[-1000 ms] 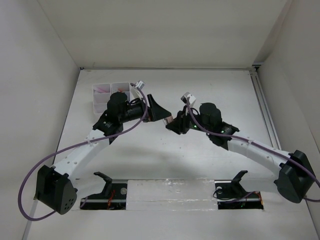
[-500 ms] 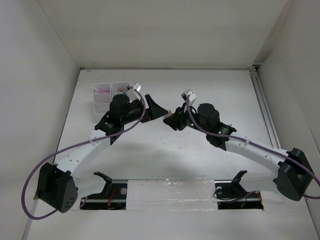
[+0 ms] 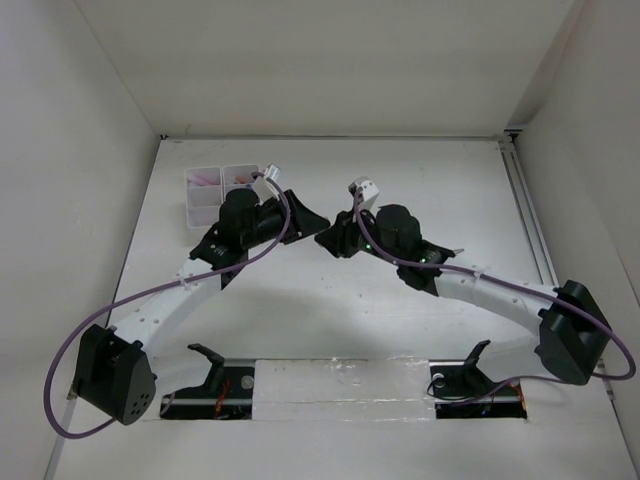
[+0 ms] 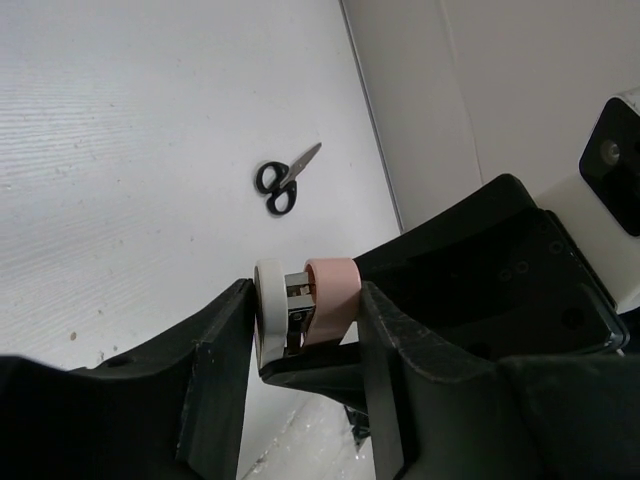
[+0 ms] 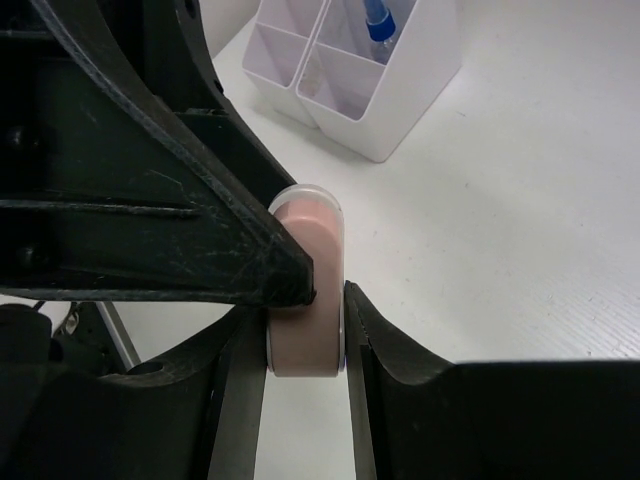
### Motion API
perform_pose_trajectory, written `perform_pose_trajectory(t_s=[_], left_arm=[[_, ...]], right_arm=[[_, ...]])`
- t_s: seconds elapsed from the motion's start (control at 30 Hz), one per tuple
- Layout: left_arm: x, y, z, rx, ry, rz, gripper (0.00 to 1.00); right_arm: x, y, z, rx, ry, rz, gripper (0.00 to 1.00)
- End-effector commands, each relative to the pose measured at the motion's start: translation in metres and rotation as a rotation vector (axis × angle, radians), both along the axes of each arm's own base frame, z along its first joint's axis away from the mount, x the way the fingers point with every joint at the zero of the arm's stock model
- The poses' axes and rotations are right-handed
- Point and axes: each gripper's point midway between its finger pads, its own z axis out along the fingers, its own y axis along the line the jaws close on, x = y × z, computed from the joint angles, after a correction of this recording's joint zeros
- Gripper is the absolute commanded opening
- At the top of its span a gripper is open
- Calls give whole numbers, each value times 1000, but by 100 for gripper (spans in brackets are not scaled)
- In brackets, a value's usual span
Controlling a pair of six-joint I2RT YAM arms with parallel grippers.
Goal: Sort the stationery into containers
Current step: Place the stapler in the storage box.
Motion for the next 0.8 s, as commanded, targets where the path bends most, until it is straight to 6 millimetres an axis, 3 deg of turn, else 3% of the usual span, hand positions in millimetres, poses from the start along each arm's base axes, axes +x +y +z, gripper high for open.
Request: perform_pose_trajectory(t_s=[0.0,0.17,0.27,0.33,0.37,0.43,0.53,0.63,0.77], left_arm=[[4,-1,3,-8,-18,1,35],[5,-2,7,-7,-33,-1,31],[5,-2,10,-7,-33,-1,17],[6,-2,7,5,-27,-4,0],[7,-3,10,7,-43,-6,0],[8,-3,5,17,-26,-7,0],[16,4,7,33,-50,50,0],[23,11,6,56,-63,104,0],[36,17,-1,88,-54,172,0]], right_arm=[[9,11,49,104,-88,-33,0],[12,13,45,97,-82,-33,0],[13,15,46,97,-82,-33,0],[14,17,42,96,-69,-34,0],[14,17,42,96,-69,-34,0],[14,17,42,96,-69,-34,17],[12,15,40,93,-67,-34,75],[11,13,40,93,-67,-34,100],[8,10,32,78,-54,-34,100]])
